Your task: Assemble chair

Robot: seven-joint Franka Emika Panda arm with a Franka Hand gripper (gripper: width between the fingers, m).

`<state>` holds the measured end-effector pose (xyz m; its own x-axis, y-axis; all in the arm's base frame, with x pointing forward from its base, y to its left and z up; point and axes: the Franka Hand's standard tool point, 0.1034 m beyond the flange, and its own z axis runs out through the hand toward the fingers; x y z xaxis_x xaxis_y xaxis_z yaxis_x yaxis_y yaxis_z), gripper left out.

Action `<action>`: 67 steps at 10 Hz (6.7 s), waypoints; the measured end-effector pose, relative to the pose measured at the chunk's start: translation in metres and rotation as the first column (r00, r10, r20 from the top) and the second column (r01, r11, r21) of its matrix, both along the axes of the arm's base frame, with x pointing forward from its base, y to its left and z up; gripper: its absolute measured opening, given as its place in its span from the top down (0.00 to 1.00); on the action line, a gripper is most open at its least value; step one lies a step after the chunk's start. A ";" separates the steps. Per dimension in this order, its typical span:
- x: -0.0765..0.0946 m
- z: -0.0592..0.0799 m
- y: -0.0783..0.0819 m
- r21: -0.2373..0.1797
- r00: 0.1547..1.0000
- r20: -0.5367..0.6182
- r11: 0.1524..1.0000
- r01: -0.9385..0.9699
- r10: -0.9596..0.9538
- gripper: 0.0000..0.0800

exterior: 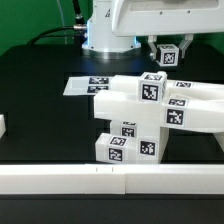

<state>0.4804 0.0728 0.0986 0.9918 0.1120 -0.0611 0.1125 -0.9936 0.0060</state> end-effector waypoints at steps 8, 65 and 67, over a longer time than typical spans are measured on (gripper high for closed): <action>0.055 0.032 -0.038 0.021 1.000 0.003 1.000 -0.018 0.018 0.66; 0.104 0.012 -0.026 -0.006 0.438 0.056 0.439 0.899 -0.897 0.42; 0.104 0.012 -0.026 -0.005 0.580 0.053 0.580 0.814 -0.813 0.25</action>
Offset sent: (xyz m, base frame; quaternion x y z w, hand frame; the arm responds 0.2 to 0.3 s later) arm 0.0479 -0.0228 0.0201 0.0198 0.0091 -0.0553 0.9982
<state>0.5846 0.0468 0.1107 0.6677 -0.7444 -0.0089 -0.7442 -0.6677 0.0172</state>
